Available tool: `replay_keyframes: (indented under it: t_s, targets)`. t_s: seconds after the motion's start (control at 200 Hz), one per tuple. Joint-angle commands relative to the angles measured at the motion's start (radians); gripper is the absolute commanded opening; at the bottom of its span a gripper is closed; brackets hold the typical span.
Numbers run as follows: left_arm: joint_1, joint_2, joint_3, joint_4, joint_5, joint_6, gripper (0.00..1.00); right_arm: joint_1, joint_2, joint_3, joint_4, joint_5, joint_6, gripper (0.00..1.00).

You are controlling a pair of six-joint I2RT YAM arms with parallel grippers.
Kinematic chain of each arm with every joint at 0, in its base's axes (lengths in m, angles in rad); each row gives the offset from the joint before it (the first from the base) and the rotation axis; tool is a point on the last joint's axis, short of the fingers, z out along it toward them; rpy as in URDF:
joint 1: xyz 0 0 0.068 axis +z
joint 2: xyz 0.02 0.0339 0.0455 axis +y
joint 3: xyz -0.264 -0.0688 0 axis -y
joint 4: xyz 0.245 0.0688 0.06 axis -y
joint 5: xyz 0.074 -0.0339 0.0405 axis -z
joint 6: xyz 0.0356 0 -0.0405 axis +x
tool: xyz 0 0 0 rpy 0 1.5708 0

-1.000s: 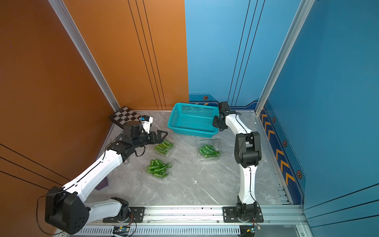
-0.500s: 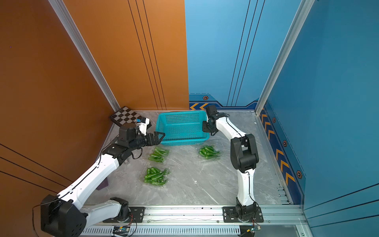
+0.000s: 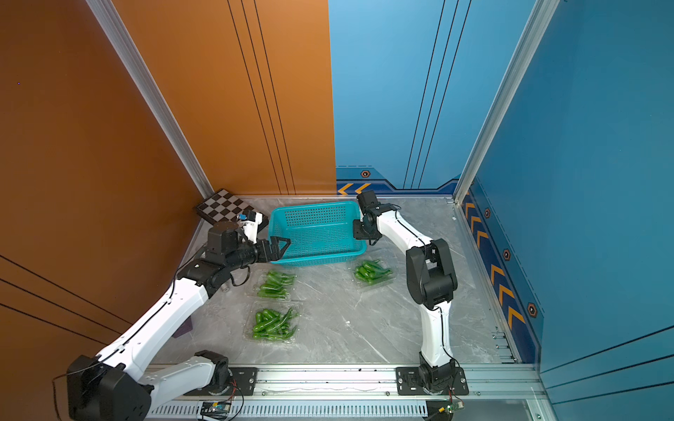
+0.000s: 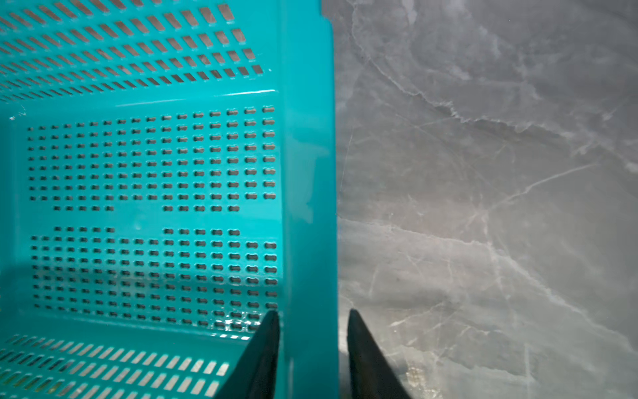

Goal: Take small green peppers out of containers
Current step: Move the basket to the center of the board.

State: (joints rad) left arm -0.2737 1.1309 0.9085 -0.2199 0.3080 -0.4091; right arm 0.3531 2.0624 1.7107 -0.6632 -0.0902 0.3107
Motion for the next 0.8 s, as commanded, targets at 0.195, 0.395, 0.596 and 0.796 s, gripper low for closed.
replay_keyframes:
  t_s: [0.195, 0.395, 0.596, 0.796]
  targets:
    - [-0.020, 0.052, 0.023, -0.027, 0.092, -0.022, 0.99, -0.040, -0.082, 0.060, 0.024, 0.028, -0.066, 0.81]
    - [-0.084, 0.110, 0.069, -0.039, 0.204, -0.064, 0.99, -0.066, -0.183, 0.030, 0.027, 0.043, -0.065, 0.88]
    - [-0.170, 0.164, 0.105, -0.064, 0.294, -0.125, 0.99, -0.087, -0.386, -0.151, 0.033, 0.062, -0.005, 0.87]
    - [-0.304, 0.233, 0.114, -0.063, 0.298, -0.183, 1.00, -0.095, -0.596, -0.418, 0.031, -0.029, 0.084, 0.85]
